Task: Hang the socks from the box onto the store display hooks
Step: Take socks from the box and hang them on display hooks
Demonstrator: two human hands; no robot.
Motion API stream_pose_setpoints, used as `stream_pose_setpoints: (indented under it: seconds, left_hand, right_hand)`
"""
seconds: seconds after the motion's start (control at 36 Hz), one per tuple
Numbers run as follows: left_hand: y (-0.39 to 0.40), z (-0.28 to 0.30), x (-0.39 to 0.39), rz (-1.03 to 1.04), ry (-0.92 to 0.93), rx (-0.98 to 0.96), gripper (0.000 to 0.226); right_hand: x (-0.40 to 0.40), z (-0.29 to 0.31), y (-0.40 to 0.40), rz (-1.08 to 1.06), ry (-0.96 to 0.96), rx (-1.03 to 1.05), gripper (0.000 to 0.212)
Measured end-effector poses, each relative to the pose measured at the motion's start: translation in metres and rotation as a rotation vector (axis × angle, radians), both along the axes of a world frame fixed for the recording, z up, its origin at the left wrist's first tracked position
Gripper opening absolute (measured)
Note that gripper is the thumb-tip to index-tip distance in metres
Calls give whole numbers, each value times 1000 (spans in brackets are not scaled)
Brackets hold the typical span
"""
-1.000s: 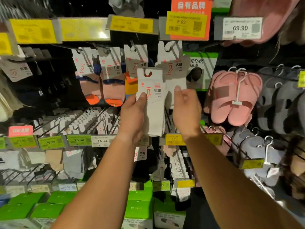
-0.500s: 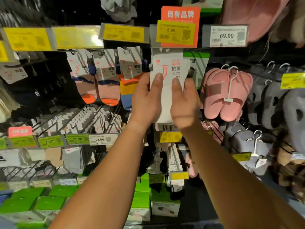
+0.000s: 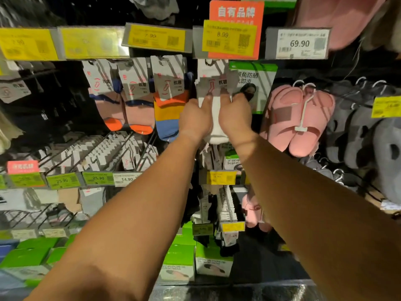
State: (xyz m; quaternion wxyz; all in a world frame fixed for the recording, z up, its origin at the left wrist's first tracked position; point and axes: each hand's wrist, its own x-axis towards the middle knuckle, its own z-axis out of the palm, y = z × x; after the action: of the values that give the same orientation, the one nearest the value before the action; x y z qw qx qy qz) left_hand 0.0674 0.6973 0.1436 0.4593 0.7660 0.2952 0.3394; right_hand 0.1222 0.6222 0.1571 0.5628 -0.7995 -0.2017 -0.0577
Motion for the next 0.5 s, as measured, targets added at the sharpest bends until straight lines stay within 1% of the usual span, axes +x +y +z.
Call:
stream_pose_setpoints:
  seconds: [0.06,0.14,0.22,0.25,0.28,0.33,0.36,0.42,0.44,0.5]
  left_hand:
    - [-3,-14,-2,1,46,29,54]
    - [-3,-37,-7,-4,152,48,49]
    - [1,-50,-15,-27,259,76,43]
    - [2,-52,-18,-30,301,90,42]
    - [3,-54,-22,-29,320,114,43]
    - [4,-59,-28,-51,316,124,43]
    - [3,-61,-32,-56,308,127,41]
    - [-6,-61,-41,-83,265,155,40]
    - [-13,-61,-41,-111,232,178,40]
    - [-32,-61,-42,-184,254,218,38]
  right_hand:
    - [-3,-14,0,12,13,-74,45]
    - [-9,-41,-5,9,51,-200,46]
    - [-15,-61,-12,57,64,-328,30]
    - [-17,-65,-15,51,59,-345,26]
    - [-22,-67,-17,31,48,-327,27]
    - [-26,-73,-21,-52,-4,-218,31]
    - [-28,-74,-24,-78,-29,-204,30]
    - [-39,-73,-35,-82,-28,-260,35]
    - [-44,-72,-44,-117,-38,-308,37]
    - [-56,-77,-69,-233,-21,-305,38]
